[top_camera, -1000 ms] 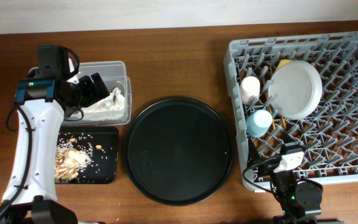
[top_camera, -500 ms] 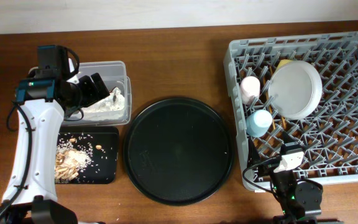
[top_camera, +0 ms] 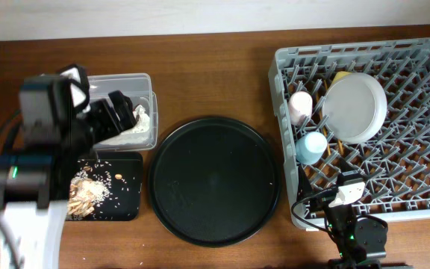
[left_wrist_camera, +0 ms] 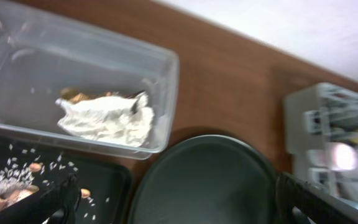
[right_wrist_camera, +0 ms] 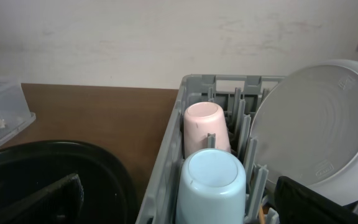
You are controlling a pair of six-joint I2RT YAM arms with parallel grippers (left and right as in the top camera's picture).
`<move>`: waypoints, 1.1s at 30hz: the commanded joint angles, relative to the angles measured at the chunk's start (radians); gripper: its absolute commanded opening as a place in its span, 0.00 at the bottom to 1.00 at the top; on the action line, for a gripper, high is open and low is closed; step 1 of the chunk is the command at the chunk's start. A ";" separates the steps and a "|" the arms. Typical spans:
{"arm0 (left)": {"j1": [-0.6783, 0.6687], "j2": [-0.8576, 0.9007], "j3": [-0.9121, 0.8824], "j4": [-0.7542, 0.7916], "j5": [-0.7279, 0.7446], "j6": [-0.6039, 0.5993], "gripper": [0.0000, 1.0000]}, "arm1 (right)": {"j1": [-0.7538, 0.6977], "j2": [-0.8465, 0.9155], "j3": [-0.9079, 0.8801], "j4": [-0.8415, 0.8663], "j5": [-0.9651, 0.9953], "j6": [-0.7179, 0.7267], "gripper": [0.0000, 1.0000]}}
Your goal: Sort waste into correct bins and load items into the dishwasher rack
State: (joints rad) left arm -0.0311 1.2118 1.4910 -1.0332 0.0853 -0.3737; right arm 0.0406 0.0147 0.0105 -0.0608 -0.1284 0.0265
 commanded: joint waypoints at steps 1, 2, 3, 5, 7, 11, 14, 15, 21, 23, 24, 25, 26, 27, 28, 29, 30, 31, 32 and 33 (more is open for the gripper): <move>-0.048 -0.116 0.000 -0.020 -0.004 0.009 0.99 | -0.008 -0.011 -0.005 -0.007 0.008 0.012 0.99; -0.064 -0.148 -0.015 -0.031 -0.004 0.008 0.99 | -0.008 -0.011 -0.005 -0.007 0.008 0.012 0.99; -0.084 -0.188 -0.042 -0.044 -0.004 0.009 0.99 | -0.008 -0.011 -0.005 -0.007 0.008 0.012 0.99; -0.111 -0.269 -0.114 -0.056 -0.005 0.008 0.99 | -0.008 -0.011 -0.005 -0.007 0.008 0.012 0.99; -0.117 -0.348 -0.199 -0.052 -0.004 0.008 0.99 | -0.008 -0.011 -0.005 -0.007 0.008 0.012 0.99; -0.117 -0.512 -0.390 0.022 -0.008 0.008 0.99 | -0.008 -0.011 -0.005 -0.007 0.008 0.012 0.99; -0.117 -0.653 -0.570 0.195 -0.063 0.008 0.99 | -0.008 -0.011 -0.005 -0.007 0.008 0.012 0.99; -0.117 -0.684 -0.610 0.241 -0.068 0.009 0.99 | -0.008 -0.011 -0.005 -0.007 0.008 0.012 0.99; -0.113 -0.927 -0.993 0.763 -0.086 0.009 0.99 | -0.008 -0.011 -0.005 -0.007 0.008 0.012 0.99; -0.095 -0.998 -1.141 0.968 -0.083 0.009 0.99 | -0.008 -0.011 -0.005 -0.007 0.008 0.012 0.99; -0.087 -1.020 -1.191 1.027 -0.081 0.009 0.99 | -0.008 -0.011 -0.005 -0.007 0.008 0.012 0.99; -0.082 -1.038 -1.227 1.065 -0.076 0.009 0.99 | -0.008 -0.011 -0.005 -0.007 0.008 0.012 0.99; -0.077 -1.051 -1.253 1.090 -0.074 0.009 0.99 | -0.008 -0.011 -0.005 -0.007 0.008 0.012 0.99; -0.068 -1.069 -1.289 1.123 -0.069 0.009 0.99 | -0.008 -0.011 -0.005 -0.007 0.008 0.012 0.99; -0.060 -1.082 -1.316 1.144 -0.064 0.009 0.99 | -0.008 -0.011 -0.005 -0.007 0.008 0.012 0.99; -0.051 -1.094 -1.339 1.158 -0.057 0.009 0.99 | -0.008 -0.011 -0.005 -0.007 0.008 0.012 0.99; -0.036 -1.112 -1.368 1.168 -0.043 0.009 0.99 | -0.008 -0.011 -0.005 -0.007 0.008 0.012 0.99; -0.026 -1.123 -1.382 1.169 -0.035 0.009 0.99 | -0.008 -0.011 -0.005 -0.007 0.008 0.012 0.99; -0.018 -1.131 -1.393 1.169 -0.032 0.009 0.99 | -0.008 -0.011 -0.005 -0.007 0.008 0.012 0.99; -0.005 -1.144 -1.408 1.169 -0.029 0.009 0.99 | -0.008 -0.011 -0.005 -0.007 0.008 0.012 0.99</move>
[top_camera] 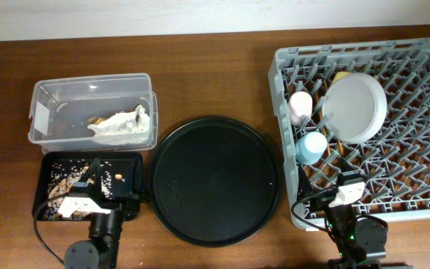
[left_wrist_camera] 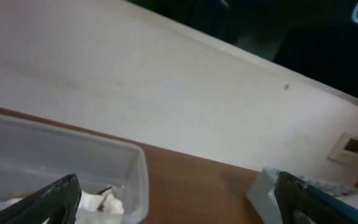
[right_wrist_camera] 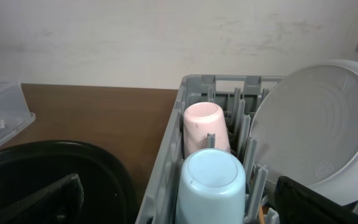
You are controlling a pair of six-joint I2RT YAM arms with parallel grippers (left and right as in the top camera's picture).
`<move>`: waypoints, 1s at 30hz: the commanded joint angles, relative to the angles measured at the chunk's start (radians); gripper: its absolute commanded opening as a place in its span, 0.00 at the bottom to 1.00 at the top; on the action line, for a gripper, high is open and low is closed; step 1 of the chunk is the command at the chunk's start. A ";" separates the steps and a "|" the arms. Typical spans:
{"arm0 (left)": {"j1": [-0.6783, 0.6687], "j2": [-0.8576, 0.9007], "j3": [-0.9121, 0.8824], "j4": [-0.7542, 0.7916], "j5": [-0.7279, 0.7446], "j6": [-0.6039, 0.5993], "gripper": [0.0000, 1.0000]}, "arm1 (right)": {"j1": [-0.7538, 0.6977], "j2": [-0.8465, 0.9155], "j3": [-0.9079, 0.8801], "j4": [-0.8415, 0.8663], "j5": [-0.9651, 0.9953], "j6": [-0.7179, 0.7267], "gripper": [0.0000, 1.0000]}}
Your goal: Sort waste into correct bins and load items into the dishwasher rack
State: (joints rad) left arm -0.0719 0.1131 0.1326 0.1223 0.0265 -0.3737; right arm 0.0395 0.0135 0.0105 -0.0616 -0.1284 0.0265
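Note:
The grey dish rack at the right holds a white plate (top_camera: 354, 107), a pink cup (top_camera: 301, 104) and a light blue cup (top_camera: 312, 146), both cups upside down. A clear bin (top_camera: 51, 93) at the back left contains a crumpled white wrapper (top_camera: 122, 123). A small black tray (top_camera: 129, 190) in front of it carries food scraps (top_camera: 69, 179). My left gripper (top_camera: 88, 187) sits low at that tray's front edge, open and empty (left_wrist_camera: 179, 208). My right gripper (right_wrist_camera: 179, 208) rests open at the rack's front left, facing the blue cup (right_wrist_camera: 211, 186).
A large round black tray (top_camera: 215, 179) lies between the bins and the rack, with nothing on it. The left wrist view looks level across the table at the wall, the clear bin (left_wrist_camera: 61, 174) and a corner of the rack (left_wrist_camera: 260, 193).
My left arm stood over the clear bin and the scrap tray, open; now it is down by the front edge of the table, still open. The wrapper lies where it did. The right arm has not moved.

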 commanded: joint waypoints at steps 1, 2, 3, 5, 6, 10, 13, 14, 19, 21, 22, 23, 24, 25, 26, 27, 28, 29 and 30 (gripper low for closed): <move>0.045 -0.055 -0.060 0.013 0.029 0.009 0.99 | -0.007 -0.010 -0.005 -0.006 0.008 0.012 0.99; 0.052 -0.065 -0.072 0.013 0.029 0.010 0.99 | -0.007 -0.010 -0.005 -0.006 0.008 0.012 0.99; 0.058 -0.075 -0.084 0.013 0.029 0.013 0.99 | -0.007 -0.010 -0.005 -0.006 0.008 0.012 0.99; 0.060 -0.098 -0.115 0.009 0.029 0.049 0.99 | -0.007 -0.010 -0.005 -0.006 0.008 0.012 0.99; 0.060 -0.109 -0.126 -0.001 0.030 0.063 0.99 | -0.007 -0.010 -0.005 -0.006 0.008 0.012 0.98; 0.060 -0.109 -0.124 -0.102 0.029 0.161 0.99 | -0.007 -0.010 -0.005 -0.006 0.008 0.012 0.99; 0.060 -0.109 -0.124 -0.195 0.029 0.272 0.99 | -0.007 -0.010 -0.005 -0.006 0.008 0.012 0.99; 0.060 -0.109 -0.124 -0.201 0.030 0.319 0.99 | -0.007 -0.010 -0.005 -0.006 0.008 0.012 0.99; 0.060 -0.109 -0.124 -0.200 0.028 0.457 0.99 | -0.007 -0.010 -0.005 -0.006 0.008 0.012 0.99; 0.060 -0.109 -0.124 -0.201 0.026 0.458 0.99 | -0.007 -0.010 -0.005 -0.006 0.008 0.012 0.99; 0.060 -0.109 -0.124 -0.200 0.029 0.458 0.99 | -0.007 -0.010 -0.005 -0.006 0.008 0.012 0.99; 0.060 -0.109 -0.124 -0.199 0.029 0.458 0.99 | -0.007 -0.010 -0.005 -0.006 0.008 0.012 0.99; 0.060 -0.108 -0.124 -0.200 0.029 0.458 0.99 | -0.007 -0.010 -0.005 -0.006 0.008 0.012 0.99; 0.060 -0.108 -0.124 -0.200 0.029 0.458 0.99 | -0.007 -0.010 -0.005 -0.006 0.008 0.012 0.99; 0.060 -0.108 -0.124 -0.200 0.029 0.458 0.99 | -0.007 -0.010 -0.005 -0.006 0.008 0.012 0.99; 0.060 -0.108 -0.124 -0.200 0.029 0.458 0.99 | -0.007 -0.010 -0.005 -0.006 0.008 0.012 0.99; 0.060 -0.108 -0.124 -0.200 0.029 0.458 0.99 | -0.007 -0.010 -0.005 -0.006 0.008 0.012 0.99; 0.060 -0.108 -0.124 -0.200 0.029 0.458 0.99 | -0.007 -0.010 -0.005 -0.006 0.008 0.012 0.99; 0.060 -0.108 -0.124 -0.200 0.029 0.458 0.99 | -0.007 -0.010 -0.005 -0.006 0.008 0.012 0.99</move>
